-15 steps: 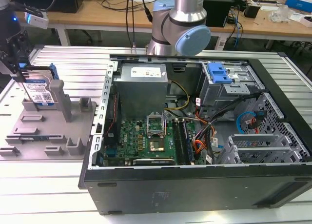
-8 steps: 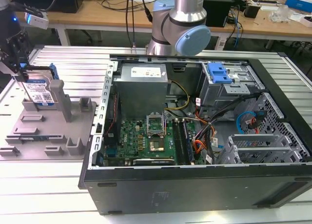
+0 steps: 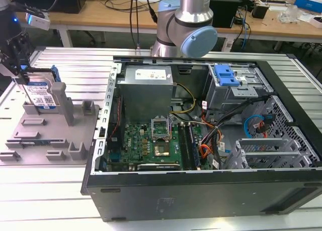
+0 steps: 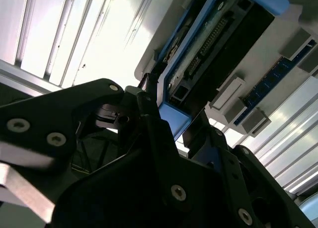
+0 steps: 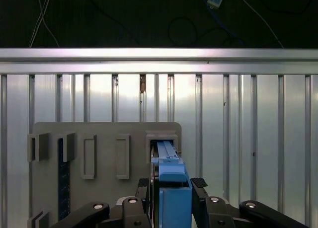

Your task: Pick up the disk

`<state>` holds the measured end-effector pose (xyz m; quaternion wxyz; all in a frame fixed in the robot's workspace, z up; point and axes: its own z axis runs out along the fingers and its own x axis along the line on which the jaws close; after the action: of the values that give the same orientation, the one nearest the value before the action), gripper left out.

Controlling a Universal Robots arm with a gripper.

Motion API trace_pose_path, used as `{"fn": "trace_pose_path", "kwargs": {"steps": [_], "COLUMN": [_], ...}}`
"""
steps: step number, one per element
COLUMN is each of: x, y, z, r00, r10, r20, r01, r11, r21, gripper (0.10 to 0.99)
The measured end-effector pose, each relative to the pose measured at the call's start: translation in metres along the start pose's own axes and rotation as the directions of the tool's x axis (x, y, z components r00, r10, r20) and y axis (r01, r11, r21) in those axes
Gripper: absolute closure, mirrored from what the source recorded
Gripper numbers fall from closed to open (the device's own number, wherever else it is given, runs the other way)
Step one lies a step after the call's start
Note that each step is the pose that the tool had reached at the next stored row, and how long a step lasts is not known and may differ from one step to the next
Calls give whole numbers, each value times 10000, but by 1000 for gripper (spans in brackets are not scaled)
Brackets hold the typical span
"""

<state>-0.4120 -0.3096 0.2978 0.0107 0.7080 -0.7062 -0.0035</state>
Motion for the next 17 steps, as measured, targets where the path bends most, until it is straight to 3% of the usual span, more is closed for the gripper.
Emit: {"fn": "trace_pose_path", "kwargs": {"steps": [7,8,9,17], "x": [-1,-1,-1,1], "y": [0,0,0,1], "z": [0,0,-1,-5], "r00": [10000,10000,10000,10000], "r10": [0,0,0,1], "r20": [0,-1,-1,2], "r01": [0,0,0,-1], "r11": [10000,10000,10000,10000], "r21": [0,0,-1,1], "gripper": [631,643,710,718]}}
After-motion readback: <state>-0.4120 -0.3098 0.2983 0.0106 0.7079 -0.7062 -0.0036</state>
